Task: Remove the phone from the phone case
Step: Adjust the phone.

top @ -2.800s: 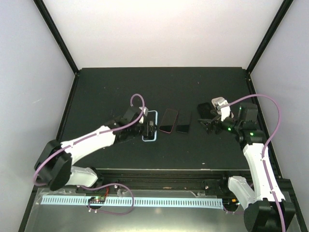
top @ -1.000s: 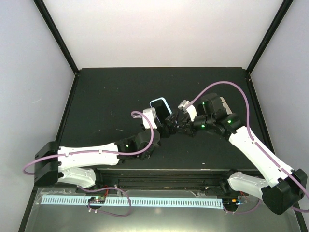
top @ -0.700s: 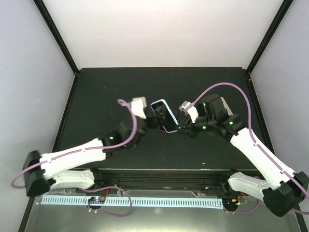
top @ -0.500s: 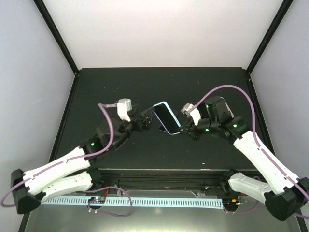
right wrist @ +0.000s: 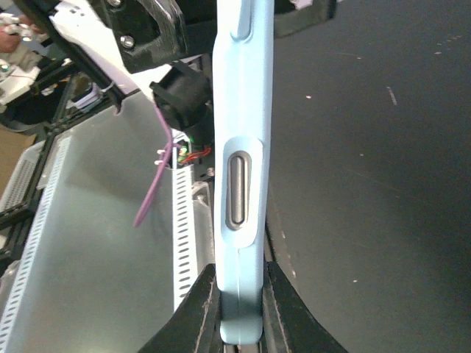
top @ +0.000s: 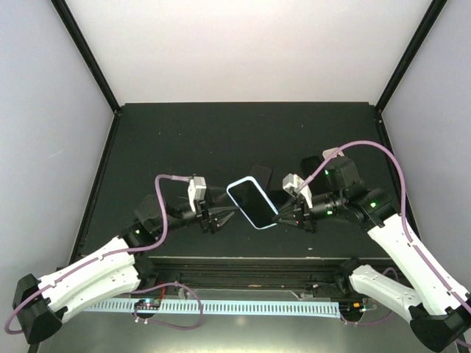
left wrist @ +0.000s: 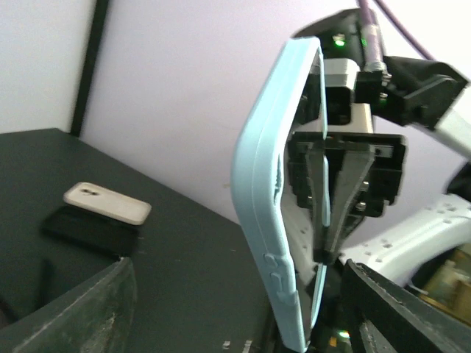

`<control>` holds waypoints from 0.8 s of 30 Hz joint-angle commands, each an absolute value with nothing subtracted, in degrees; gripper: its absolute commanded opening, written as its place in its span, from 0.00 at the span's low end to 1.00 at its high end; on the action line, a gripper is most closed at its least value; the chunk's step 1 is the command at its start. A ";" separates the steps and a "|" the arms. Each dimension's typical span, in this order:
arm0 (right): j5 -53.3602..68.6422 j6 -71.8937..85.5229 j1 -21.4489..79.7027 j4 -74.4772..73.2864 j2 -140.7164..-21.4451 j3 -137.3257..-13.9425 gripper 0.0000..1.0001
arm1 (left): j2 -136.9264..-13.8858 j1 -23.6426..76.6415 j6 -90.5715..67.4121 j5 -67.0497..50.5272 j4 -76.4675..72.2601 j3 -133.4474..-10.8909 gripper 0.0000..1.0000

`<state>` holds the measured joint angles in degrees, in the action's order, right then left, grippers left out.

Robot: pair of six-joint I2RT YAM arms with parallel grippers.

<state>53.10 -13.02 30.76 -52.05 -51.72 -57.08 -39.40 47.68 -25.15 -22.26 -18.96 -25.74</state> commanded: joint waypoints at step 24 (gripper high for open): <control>59.62 -12.83 30.76 -48.81 -51.30 -58.19 0.03 | -50.90 47.29 -36.20 -38.55 -45.50 -27.51 0.31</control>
<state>57.19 -12.95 30.76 -52.51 -51.64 -57.19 -50.41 47.57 -35.48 -36.84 -41.56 -25.87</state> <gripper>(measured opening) 0.116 0.339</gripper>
